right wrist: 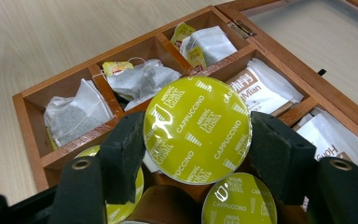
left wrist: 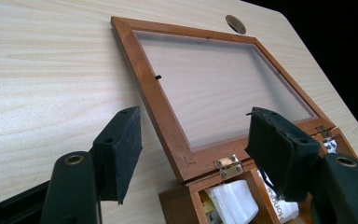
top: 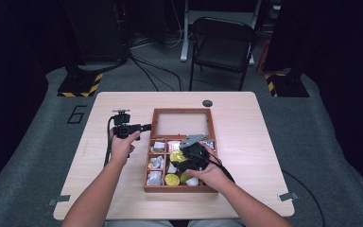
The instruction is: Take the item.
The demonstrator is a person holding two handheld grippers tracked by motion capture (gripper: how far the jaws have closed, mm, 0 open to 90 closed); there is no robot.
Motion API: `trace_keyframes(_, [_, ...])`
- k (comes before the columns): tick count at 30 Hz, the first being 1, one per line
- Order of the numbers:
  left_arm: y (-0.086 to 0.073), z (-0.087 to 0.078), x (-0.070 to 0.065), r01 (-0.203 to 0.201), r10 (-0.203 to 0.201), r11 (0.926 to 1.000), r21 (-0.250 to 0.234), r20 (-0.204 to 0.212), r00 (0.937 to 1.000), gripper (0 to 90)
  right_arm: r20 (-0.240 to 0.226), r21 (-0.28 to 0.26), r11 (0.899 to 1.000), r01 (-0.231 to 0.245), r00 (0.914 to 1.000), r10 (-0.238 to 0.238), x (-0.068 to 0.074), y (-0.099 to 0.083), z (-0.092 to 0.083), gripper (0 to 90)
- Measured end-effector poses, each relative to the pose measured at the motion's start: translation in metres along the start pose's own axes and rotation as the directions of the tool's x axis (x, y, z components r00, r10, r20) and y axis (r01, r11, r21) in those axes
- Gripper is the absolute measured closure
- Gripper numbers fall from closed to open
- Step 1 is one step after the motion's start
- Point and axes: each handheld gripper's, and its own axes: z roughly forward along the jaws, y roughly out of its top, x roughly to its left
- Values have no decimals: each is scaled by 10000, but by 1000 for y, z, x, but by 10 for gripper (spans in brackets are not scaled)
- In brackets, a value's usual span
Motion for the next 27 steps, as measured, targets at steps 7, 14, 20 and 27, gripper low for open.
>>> trace_keyframes(7, [0, -1, 0, 152, -152, 9998, -121, -30, 9999, 349, -9, 7, 10000, 9, 10000, -9, -4, 4, -7, 369])
trace_keyframes(14, [1, -1, 1, 93, -93, 9999, -131, -21, 10000, 349, 190, -187, 9990, -395, 9990, 398, -17, 2, -20, 369])
trace_keyframes(20, [1, -1, 0, 271, -272, 9995, -187, -57, 9996, 350, 567, -337, 9973, -652, 9961, 670, -31, 1, -39, 369])
trace_keyframes(27, [1, -2, 3, 173, -175, 9997, -186, -87, 9998, 350, 1214, -588, 9924, -1079, 9860, 1144, -57, -9, -63, 369])
